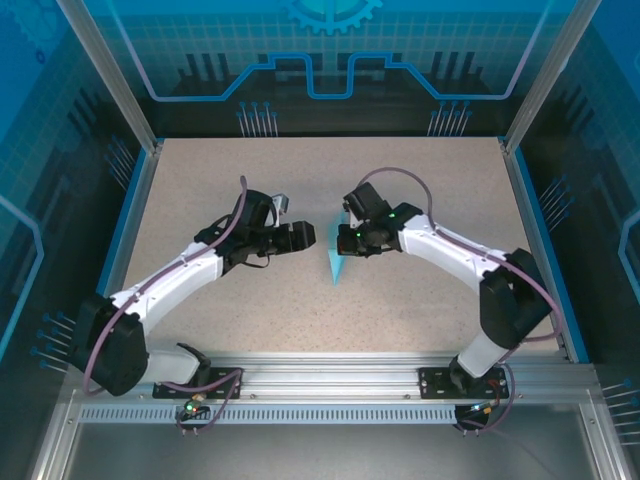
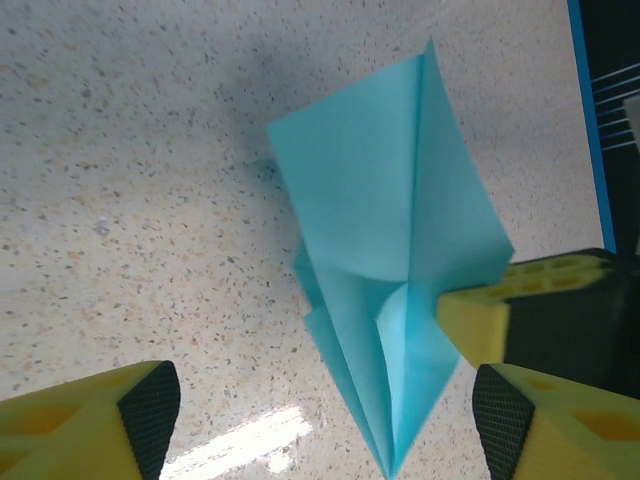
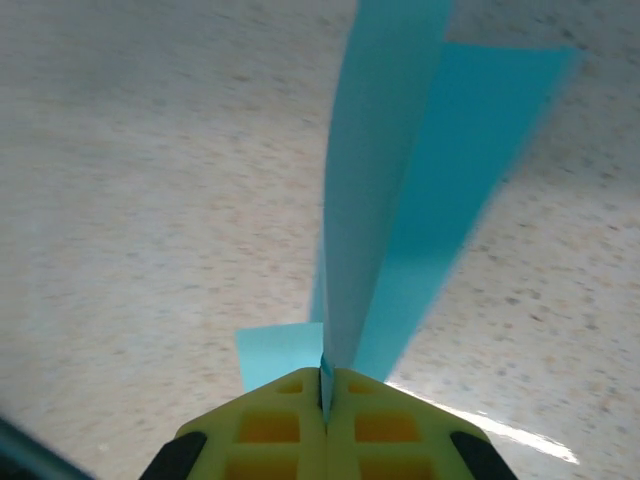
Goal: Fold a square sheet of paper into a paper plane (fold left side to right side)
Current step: Pick up the paper plane at the center of the table, then place the paper plane at the center of the table.
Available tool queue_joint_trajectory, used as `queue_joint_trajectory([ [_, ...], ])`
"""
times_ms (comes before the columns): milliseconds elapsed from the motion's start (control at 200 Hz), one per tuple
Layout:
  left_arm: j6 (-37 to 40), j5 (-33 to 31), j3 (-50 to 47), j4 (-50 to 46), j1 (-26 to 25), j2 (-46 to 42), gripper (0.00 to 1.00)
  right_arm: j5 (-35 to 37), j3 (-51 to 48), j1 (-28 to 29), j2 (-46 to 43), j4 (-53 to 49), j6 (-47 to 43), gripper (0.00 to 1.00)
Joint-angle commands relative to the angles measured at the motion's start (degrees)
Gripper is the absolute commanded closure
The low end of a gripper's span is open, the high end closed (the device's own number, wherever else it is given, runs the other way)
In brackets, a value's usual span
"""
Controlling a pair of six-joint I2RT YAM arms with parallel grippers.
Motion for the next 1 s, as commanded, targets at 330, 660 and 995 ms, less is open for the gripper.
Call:
queue_joint_trajectory([
  [330, 1.5, -3.9, -0.7, -2.7, 0.8, -3.3, 0.14, -8.1, -18.0, -3.8, 3.8, 19.8, 4.3, 0.95],
  [660, 1.6, -5.2, 0.2, -3.6, 0.8, -3.7, 0.1, -2.3, -19.2, -5.0, -0.4, 11.4, 0.3, 0.73],
  [995, 1.4, -8.5, -0.8, -2.8, 1.5, -6.0, 0.01, 8.5, -6.2, 4.8, -2.1, -8.1, -5.3, 0.47],
])
